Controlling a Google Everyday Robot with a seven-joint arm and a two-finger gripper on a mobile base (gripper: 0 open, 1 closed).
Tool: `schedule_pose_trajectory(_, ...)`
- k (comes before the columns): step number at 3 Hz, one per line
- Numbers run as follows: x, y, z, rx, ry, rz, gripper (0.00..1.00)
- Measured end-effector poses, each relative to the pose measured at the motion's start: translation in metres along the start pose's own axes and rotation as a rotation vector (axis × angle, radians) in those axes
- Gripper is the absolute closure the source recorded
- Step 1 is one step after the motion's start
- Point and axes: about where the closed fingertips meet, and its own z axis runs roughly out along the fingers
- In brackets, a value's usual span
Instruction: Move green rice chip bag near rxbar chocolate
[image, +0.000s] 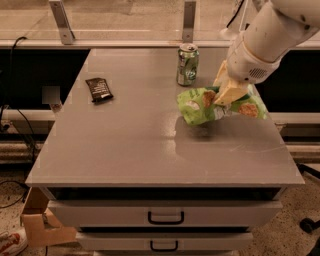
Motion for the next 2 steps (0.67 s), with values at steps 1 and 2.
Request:
schedule_pose_trajectory(1, -0.0053, -0.0303, -0.0258, 0.06, -0.051, -0.018, 1.0)
schedule_pose_trajectory(2, -0.0053, -0.0303, -0.0258, 0.06, -0.051, -0.018, 1.0)
